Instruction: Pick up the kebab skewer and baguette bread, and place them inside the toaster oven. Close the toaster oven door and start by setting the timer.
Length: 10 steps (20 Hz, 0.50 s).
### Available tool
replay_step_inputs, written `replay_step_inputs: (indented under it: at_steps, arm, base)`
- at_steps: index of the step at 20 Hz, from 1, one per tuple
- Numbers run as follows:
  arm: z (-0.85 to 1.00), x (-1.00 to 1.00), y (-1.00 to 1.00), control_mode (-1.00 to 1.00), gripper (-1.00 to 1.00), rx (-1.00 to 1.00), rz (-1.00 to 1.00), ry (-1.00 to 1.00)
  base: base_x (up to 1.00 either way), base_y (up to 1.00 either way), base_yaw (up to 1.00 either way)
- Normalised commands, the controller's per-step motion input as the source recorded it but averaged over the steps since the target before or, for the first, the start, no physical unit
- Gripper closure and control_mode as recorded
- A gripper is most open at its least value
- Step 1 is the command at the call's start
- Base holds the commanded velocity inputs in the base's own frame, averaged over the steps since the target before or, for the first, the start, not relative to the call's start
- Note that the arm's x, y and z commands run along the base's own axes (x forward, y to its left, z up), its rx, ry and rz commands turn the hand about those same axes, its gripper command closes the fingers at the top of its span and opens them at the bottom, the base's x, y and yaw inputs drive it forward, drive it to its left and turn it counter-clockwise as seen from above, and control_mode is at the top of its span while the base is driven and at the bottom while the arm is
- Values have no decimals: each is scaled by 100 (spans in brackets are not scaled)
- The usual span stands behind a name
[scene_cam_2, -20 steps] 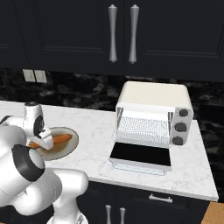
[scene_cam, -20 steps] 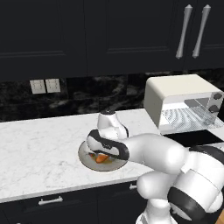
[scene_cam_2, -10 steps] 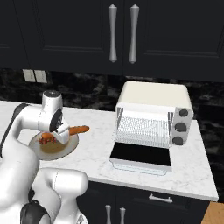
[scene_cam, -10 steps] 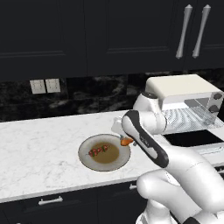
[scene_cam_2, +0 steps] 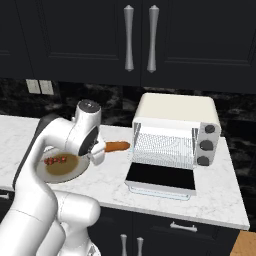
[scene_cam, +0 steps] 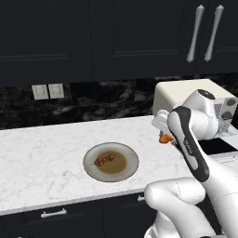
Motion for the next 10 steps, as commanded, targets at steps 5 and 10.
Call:
replay_step_inputs:
  at_steps: [5,10]
  arm:
    - [20,0,-98,-100,100,0,-11,-4]
    - [7,42,-99,-100,100,4,-5,-2]
  base:
    - [0,0,0]
    - [0,0,0]
